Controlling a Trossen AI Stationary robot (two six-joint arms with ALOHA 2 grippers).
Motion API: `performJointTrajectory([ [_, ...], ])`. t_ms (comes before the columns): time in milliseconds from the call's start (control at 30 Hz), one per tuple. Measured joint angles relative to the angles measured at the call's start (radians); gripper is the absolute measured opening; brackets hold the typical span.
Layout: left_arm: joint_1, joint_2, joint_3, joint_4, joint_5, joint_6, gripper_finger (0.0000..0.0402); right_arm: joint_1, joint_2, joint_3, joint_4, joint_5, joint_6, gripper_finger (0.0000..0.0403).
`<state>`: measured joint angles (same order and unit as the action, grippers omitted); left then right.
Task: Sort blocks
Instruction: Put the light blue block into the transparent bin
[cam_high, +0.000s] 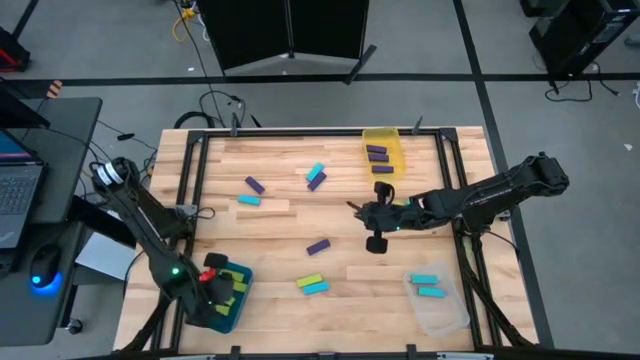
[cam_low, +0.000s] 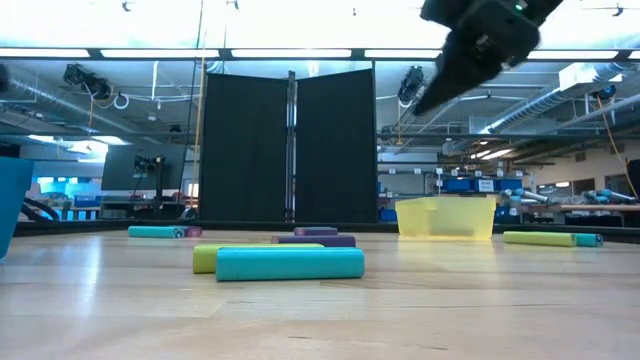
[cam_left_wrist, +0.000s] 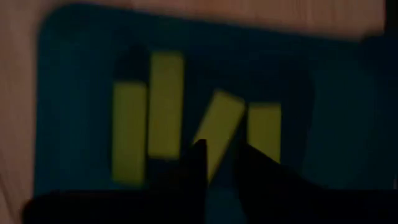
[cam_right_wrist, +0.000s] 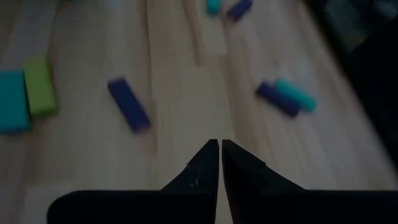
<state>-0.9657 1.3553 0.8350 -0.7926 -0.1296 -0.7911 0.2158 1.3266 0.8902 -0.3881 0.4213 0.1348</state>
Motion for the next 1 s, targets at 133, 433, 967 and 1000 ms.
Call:
performJointTrajectory([
  [133,0.044,-0.042,-0.038,0.073,-0.045,0.03,0.0012,0.006,0.0,0.0,-0.141,0.001,0.12,0.0033],
  [433,0.178,-0.165,-0.165,0.273,-0.117,0.186,0.0005,-0.05,0.0,0.0,-0.421,0.0,0.414,0.0022],
  [967,0.506,-0.329,-0.447,0.948,-0.069,0.542,0.0004,-0.325,0.0,-0.009,-0.591,-0.147,0.523,0.006],
  [1000,0.525,-0.328,-0.455,0.981,-0.069,0.567,0.0004,-0.343,-0.001,-0.021,-0.601,-0.153,0.526,0.0065],
])
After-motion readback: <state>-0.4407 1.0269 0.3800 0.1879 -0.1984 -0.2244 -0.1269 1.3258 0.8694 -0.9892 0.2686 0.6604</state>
